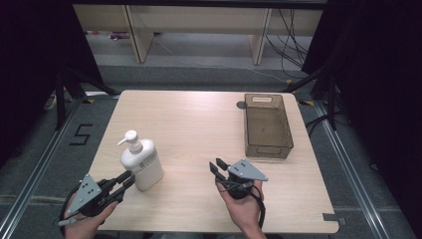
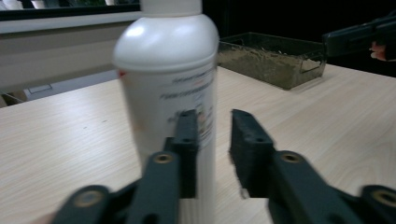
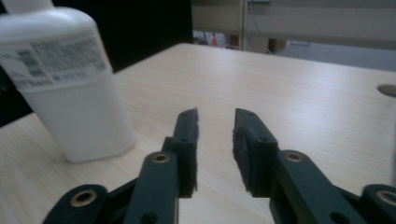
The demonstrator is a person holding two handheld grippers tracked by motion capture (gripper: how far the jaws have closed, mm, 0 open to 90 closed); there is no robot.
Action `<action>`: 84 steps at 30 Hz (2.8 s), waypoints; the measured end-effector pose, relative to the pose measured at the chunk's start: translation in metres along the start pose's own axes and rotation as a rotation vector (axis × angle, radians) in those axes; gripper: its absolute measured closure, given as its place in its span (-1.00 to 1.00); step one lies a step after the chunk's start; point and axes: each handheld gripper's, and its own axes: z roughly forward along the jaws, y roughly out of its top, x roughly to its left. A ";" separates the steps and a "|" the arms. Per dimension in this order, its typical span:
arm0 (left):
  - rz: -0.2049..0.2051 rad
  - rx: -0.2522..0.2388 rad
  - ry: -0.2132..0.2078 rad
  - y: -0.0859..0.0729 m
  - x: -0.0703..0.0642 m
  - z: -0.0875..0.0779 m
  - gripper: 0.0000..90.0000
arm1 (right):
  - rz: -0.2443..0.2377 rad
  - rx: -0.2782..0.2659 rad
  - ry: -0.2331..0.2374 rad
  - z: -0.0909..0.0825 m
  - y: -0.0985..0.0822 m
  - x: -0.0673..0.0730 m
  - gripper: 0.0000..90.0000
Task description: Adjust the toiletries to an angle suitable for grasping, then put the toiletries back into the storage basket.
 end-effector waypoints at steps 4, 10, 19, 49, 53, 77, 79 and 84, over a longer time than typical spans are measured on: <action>-0.056 0.003 0.103 -0.015 0.022 -0.010 0.15 | -0.013 -0.042 0.066 0.011 0.015 0.021 0.35; -0.127 0.023 0.187 -0.036 0.055 0.007 0.04 | -0.055 -0.072 0.105 0.031 0.035 0.045 0.21; -0.094 0.053 0.224 -0.053 0.062 0.032 0.08 | -0.058 -0.090 0.154 0.045 0.046 0.066 0.18; -0.085 0.032 0.263 -0.054 0.060 0.029 0.18 | -0.042 -0.121 0.223 0.061 0.060 0.088 0.11; -0.078 0.044 0.270 -0.053 0.059 0.028 0.17 | -0.080 -0.138 0.226 0.064 0.065 0.097 0.11; -0.076 0.045 0.265 -0.053 0.058 0.028 0.15 | -0.096 -0.090 0.243 0.106 0.087 0.129 0.13; -0.075 0.050 0.263 -0.053 0.059 0.028 0.15 | -0.108 -0.084 0.241 0.108 0.088 0.130 0.14; -0.074 0.047 0.262 -0.053 0.059 0.028 0.15 | -0.111 -0.080 0.243 0.113 0.090 0.132 0.15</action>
